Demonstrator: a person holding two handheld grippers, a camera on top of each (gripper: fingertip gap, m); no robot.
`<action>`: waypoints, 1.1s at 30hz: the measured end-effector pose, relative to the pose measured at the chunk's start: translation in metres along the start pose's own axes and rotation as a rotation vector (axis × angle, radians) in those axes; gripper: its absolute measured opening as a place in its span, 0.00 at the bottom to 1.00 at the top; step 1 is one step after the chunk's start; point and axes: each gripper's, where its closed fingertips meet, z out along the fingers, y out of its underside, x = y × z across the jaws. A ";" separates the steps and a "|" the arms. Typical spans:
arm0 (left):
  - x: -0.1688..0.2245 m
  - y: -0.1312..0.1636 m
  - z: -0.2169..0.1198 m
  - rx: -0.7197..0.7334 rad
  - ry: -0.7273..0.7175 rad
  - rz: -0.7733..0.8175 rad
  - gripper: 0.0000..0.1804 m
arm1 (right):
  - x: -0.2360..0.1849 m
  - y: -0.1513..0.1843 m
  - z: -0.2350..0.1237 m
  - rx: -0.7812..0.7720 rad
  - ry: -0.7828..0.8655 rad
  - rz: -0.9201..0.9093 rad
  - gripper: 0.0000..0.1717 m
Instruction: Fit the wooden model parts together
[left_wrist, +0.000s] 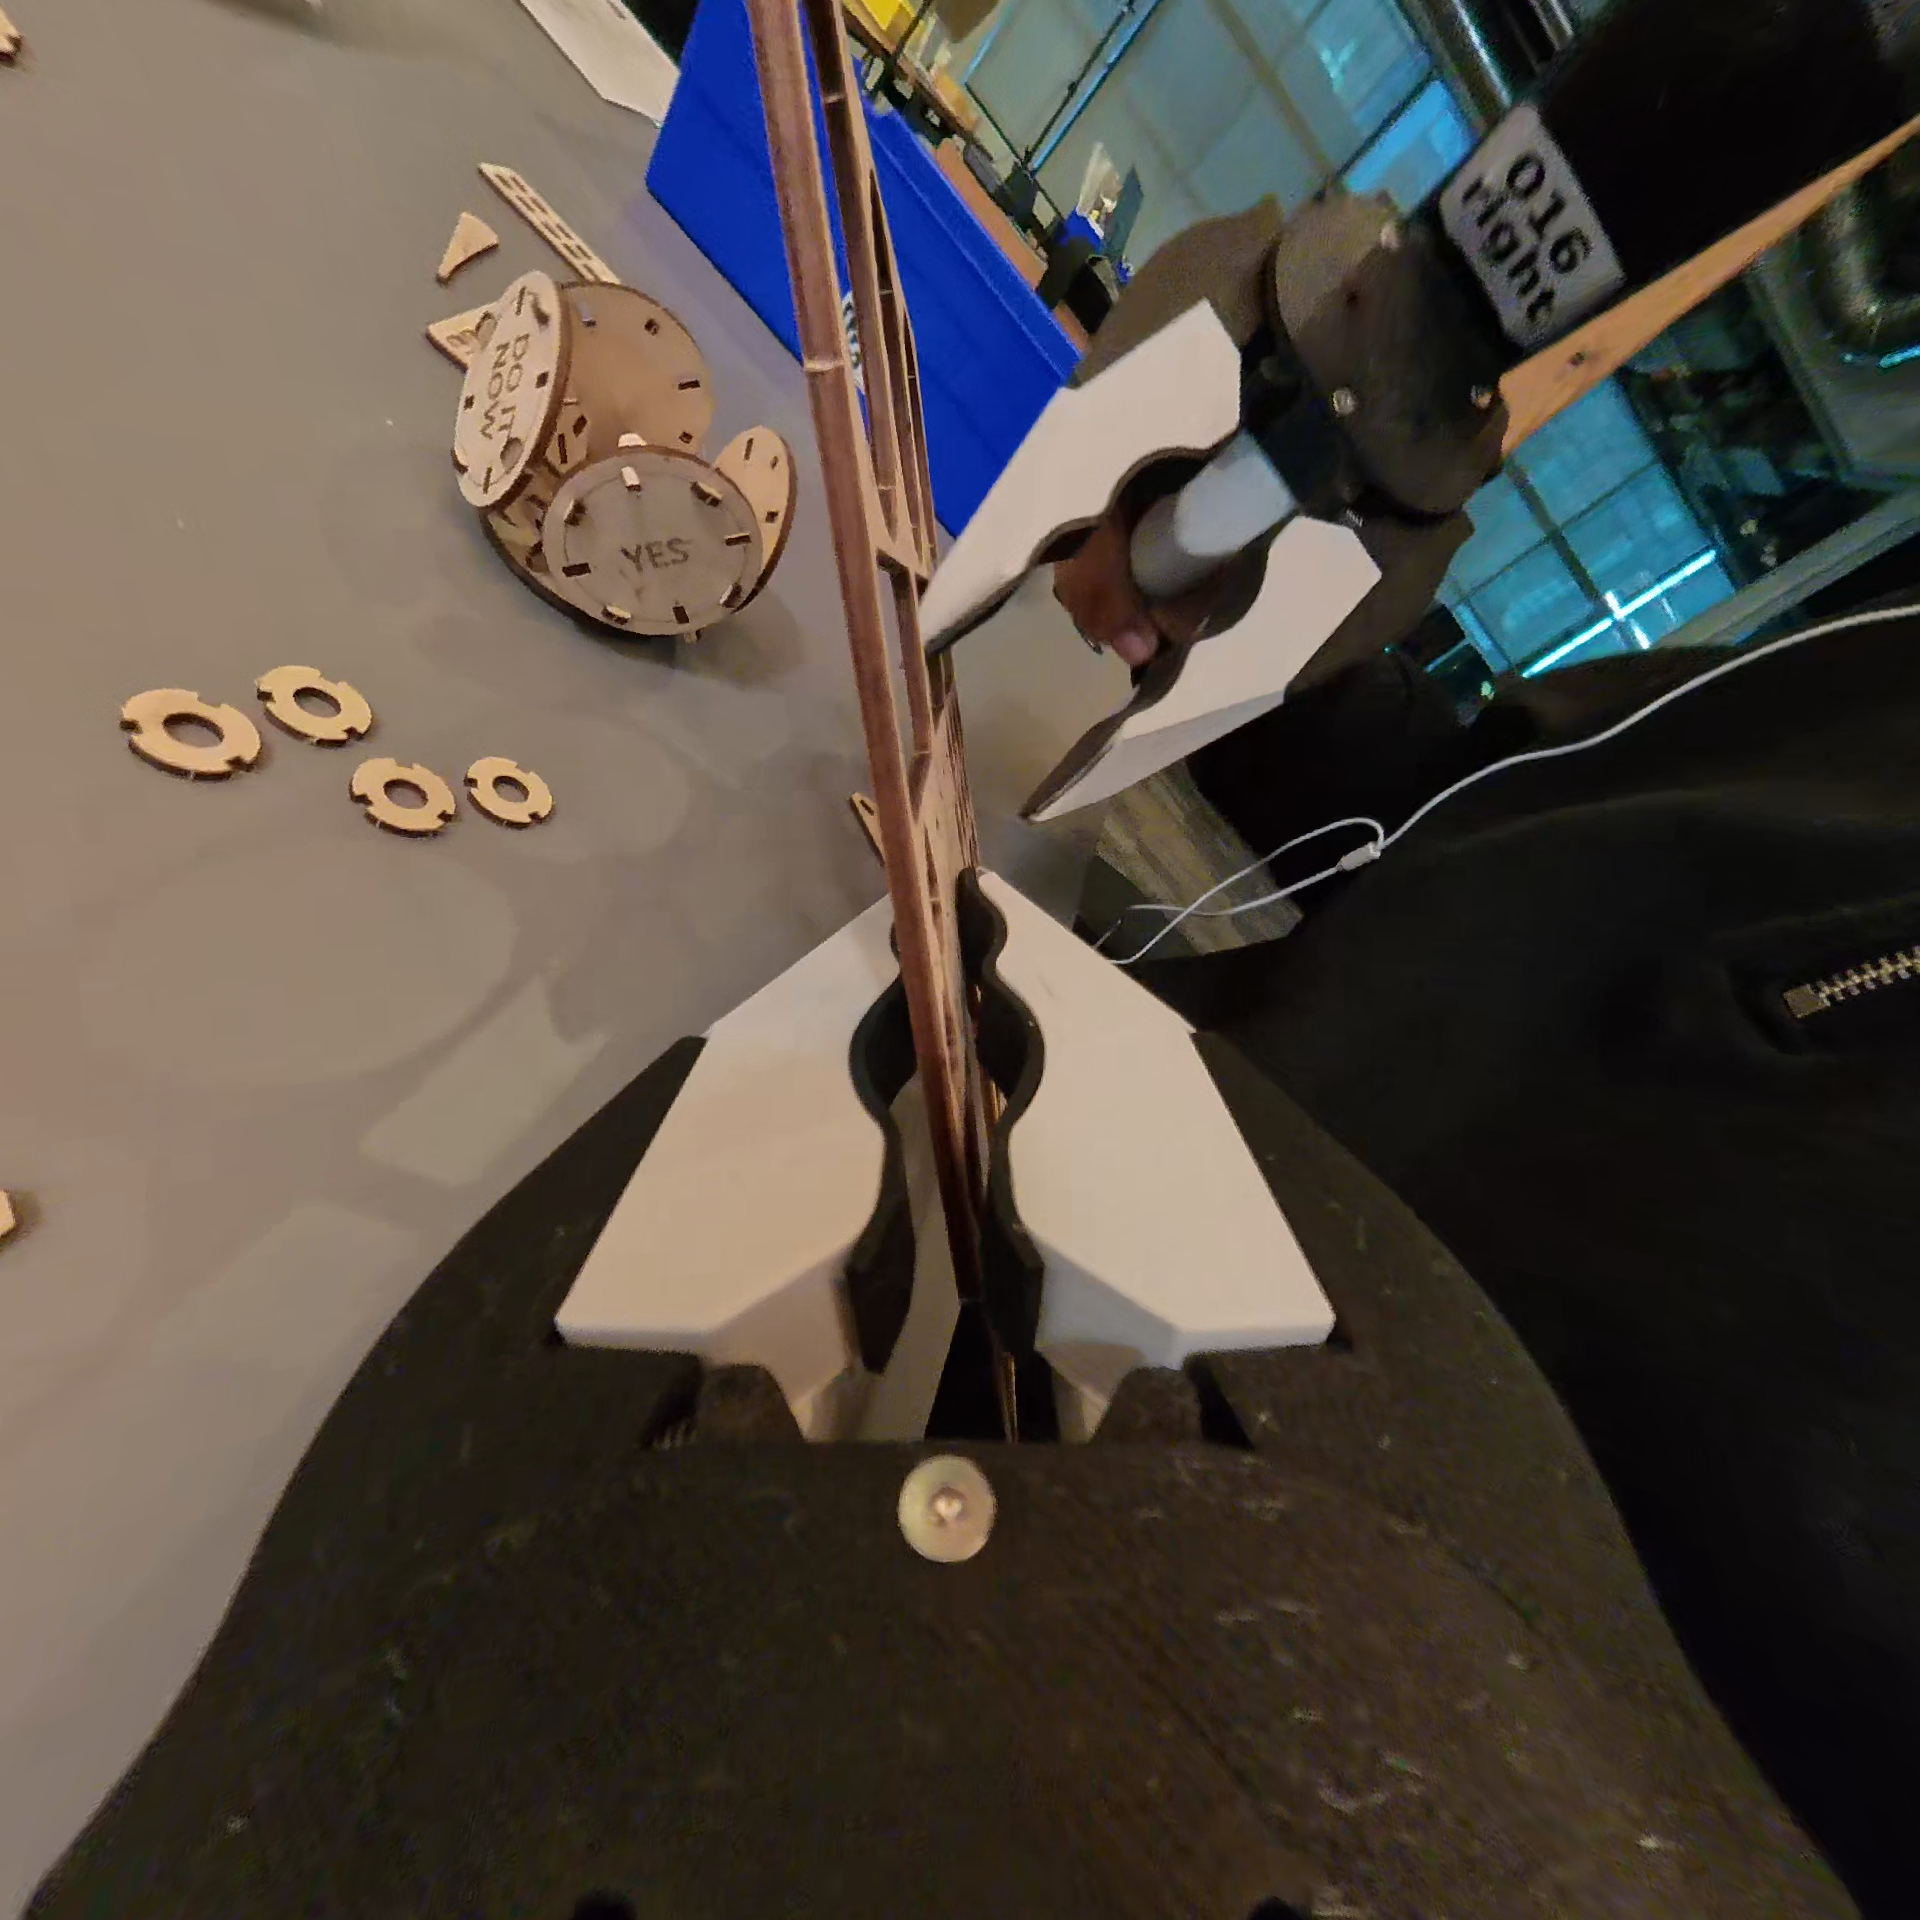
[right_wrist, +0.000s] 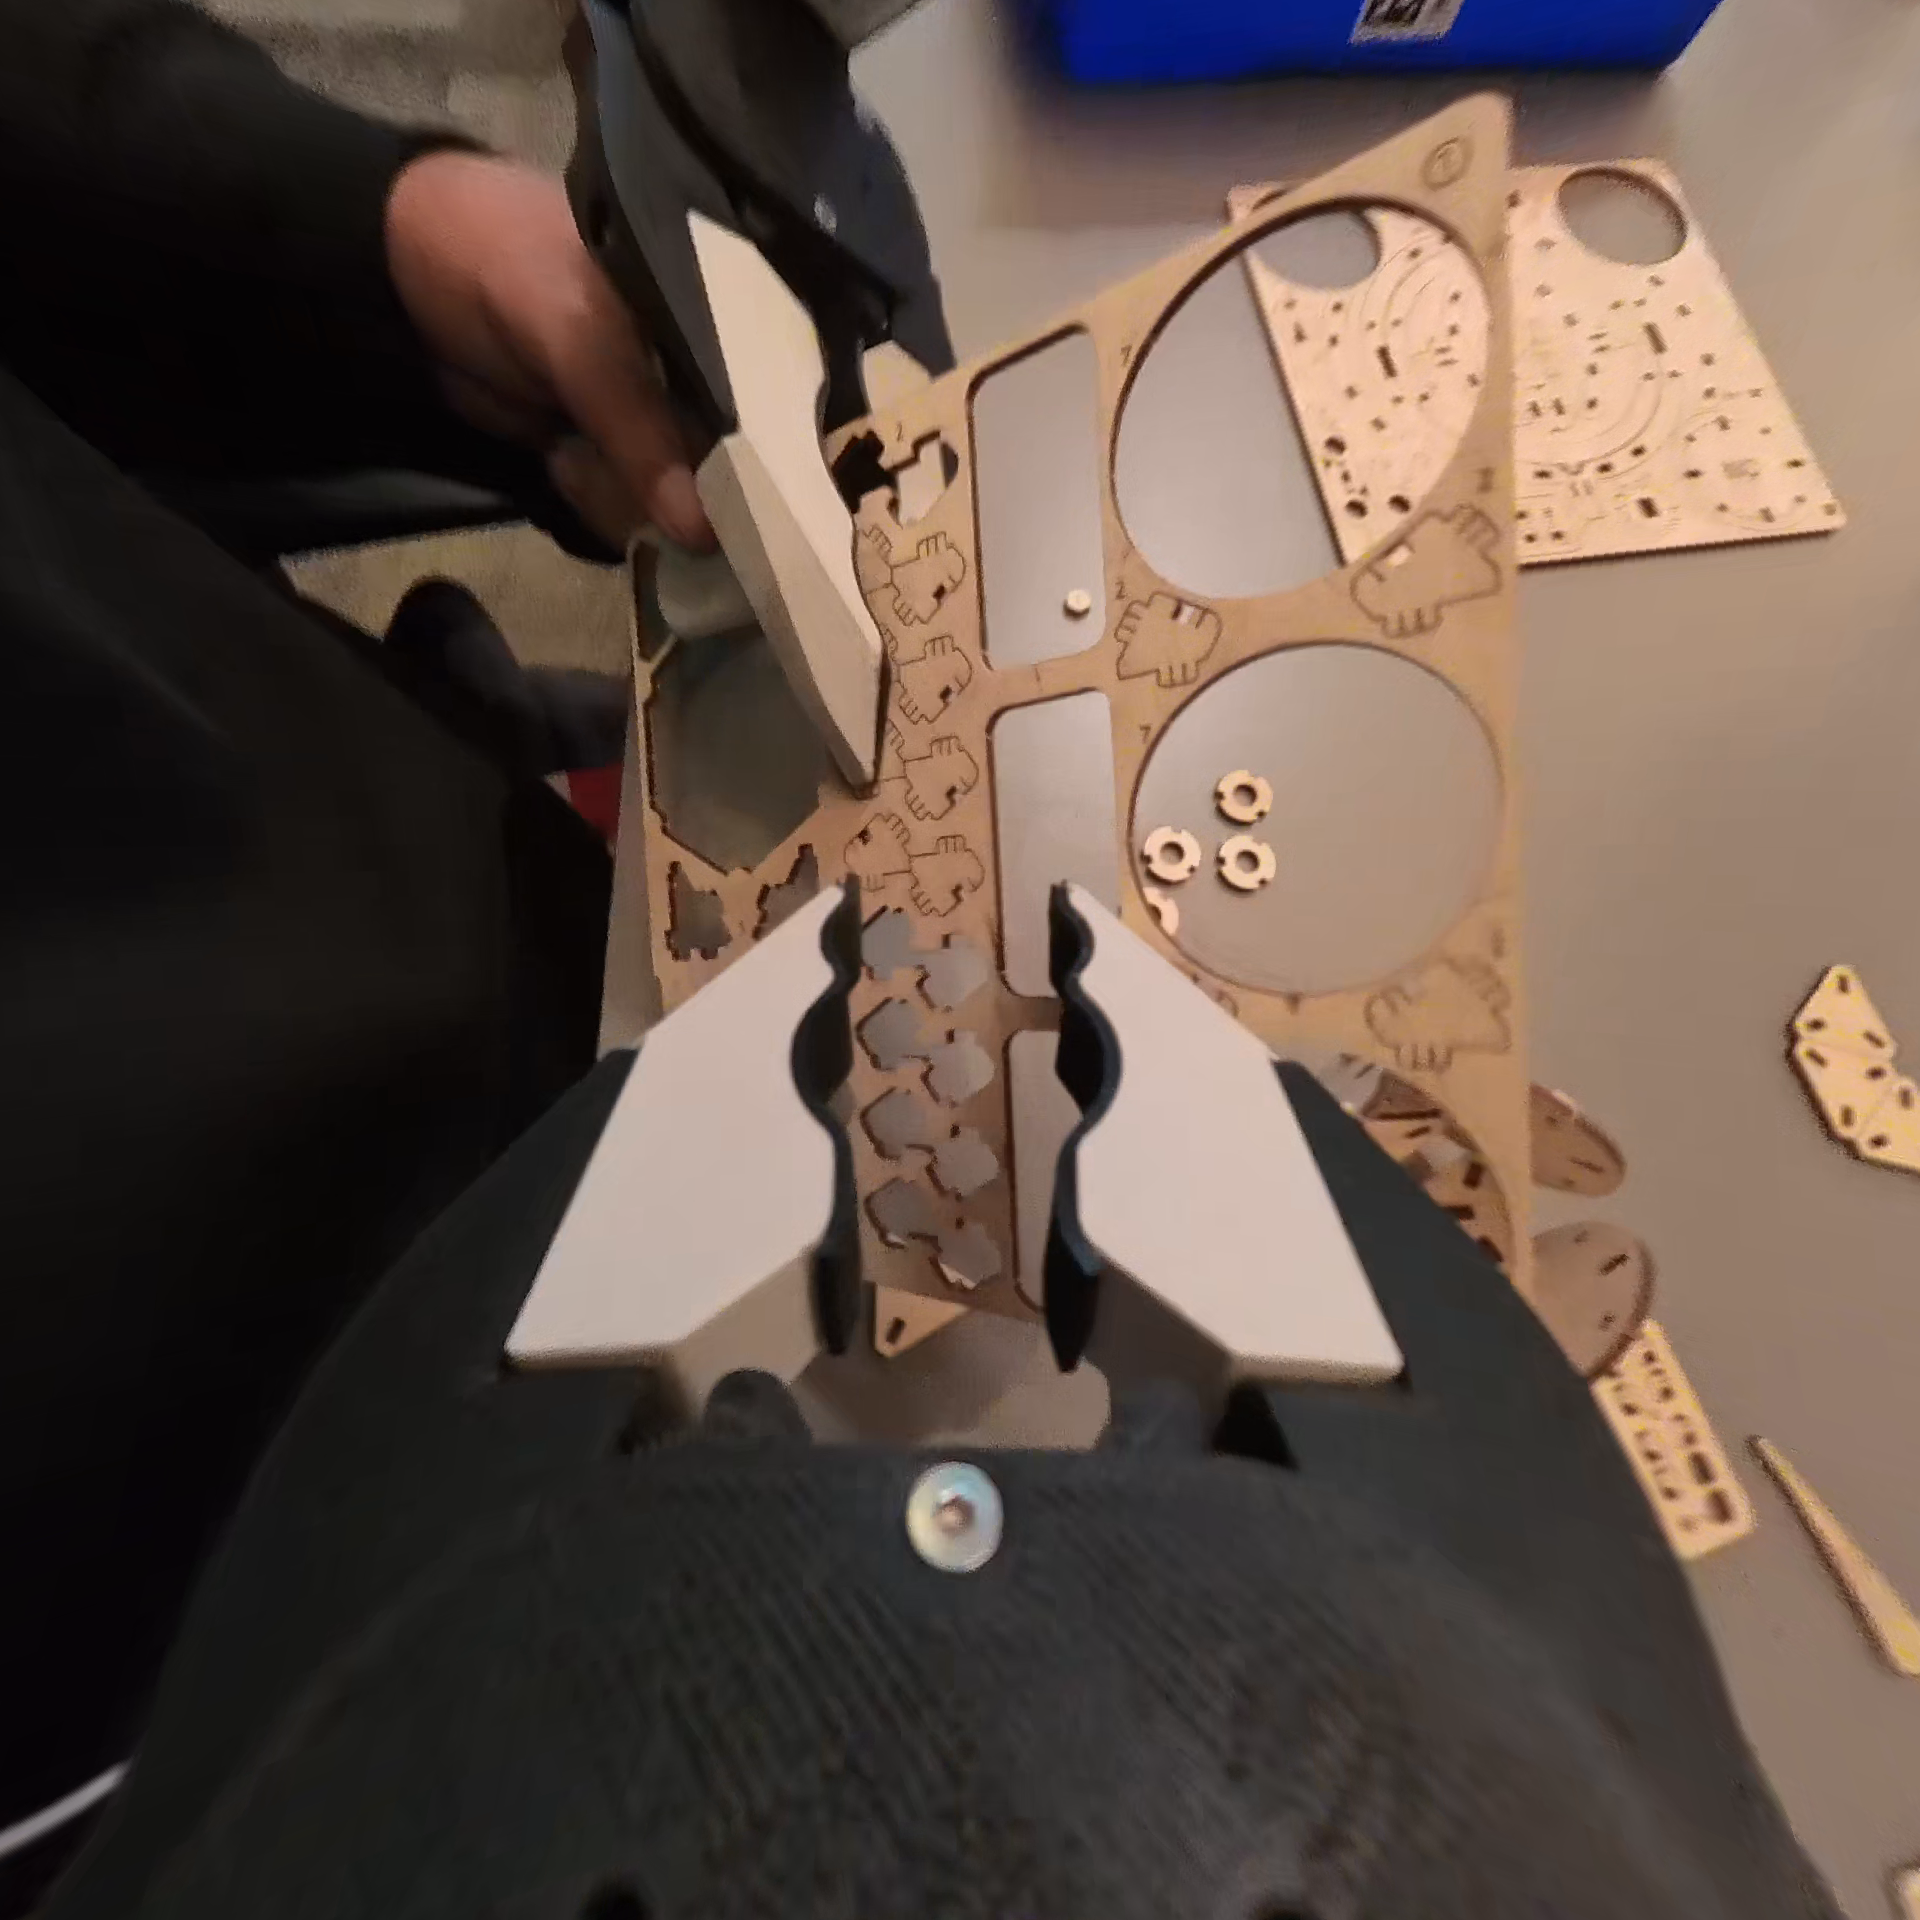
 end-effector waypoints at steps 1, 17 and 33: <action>0.001 0.000 0.000 -0.002 -0.004 0.014 0.01 | 0.000 0.000 0.001 -0.039 -0.014 -0.029 0.20; -0.007 -0.002 -0.003 0.035 0.031 0.026 0.01 | 0.004 0.003 0.016 -0.283 -0.173 0.006 0.07; -0.018 0.001 -0.007 0.059 -0.021 -0.011 0.01 | 0.011 0.006 0.030 -0.324 -0.146 0.163 0.07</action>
